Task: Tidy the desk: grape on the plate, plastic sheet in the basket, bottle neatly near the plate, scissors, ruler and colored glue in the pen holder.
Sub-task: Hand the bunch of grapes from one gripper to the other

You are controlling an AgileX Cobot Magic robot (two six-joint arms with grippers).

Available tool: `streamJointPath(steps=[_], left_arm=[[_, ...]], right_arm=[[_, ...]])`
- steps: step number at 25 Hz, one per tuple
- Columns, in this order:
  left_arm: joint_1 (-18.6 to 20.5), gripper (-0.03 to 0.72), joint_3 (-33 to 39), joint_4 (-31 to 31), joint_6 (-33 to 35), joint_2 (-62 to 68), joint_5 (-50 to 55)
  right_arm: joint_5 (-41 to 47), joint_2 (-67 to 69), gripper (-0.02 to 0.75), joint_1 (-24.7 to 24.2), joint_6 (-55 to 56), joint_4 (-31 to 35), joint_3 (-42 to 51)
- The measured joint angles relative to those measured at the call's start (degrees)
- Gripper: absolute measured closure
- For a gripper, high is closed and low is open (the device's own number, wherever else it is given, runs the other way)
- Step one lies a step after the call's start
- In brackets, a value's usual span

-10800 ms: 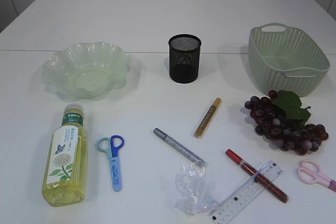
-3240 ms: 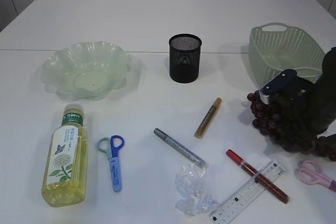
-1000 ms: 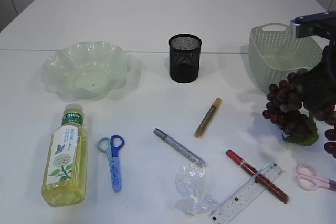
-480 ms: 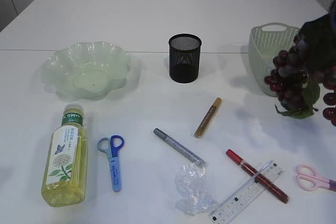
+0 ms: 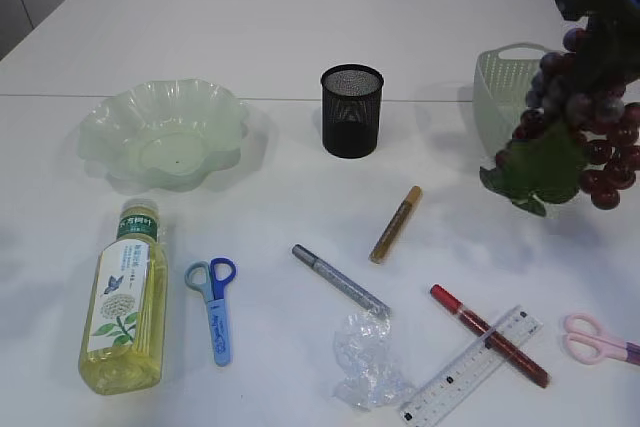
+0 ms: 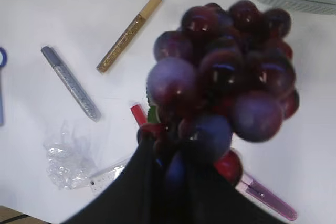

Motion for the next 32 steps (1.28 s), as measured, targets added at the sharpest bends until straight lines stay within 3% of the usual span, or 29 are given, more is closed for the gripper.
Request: streamJointPath(steps=[6,11,17,23,32], left_arm=[[0.00,0.190,0.00,-4.35,4.83,4.82,-5.64],[0.00,0.190,0.00,-9.90,10.12,9.12,-7.68],[0.00,0.190,0.00,-19.30,25.95,13.47,-7.78],[0.00,0.102,-0.03,-36.78,43.10,18.38,-9.57],[-0.64,0.067,-0.12,-48.55,55.95,27.31,-9.96]], right_arm=[[0.10,-0.21,0.648,0.30,1.49,2.02,-0.05],[0.10,-0.21,0.648,3.84,2.46,1.51,-0.05],[0.14,-0.25,0.648,7.74,3.86,1.63,-0.55],[0.27,-0.25,0.649,11.66,5.46,2.51,-3.89],[0.65,-0.35,0.649,17.00,7.93,5.73,-6.29]])
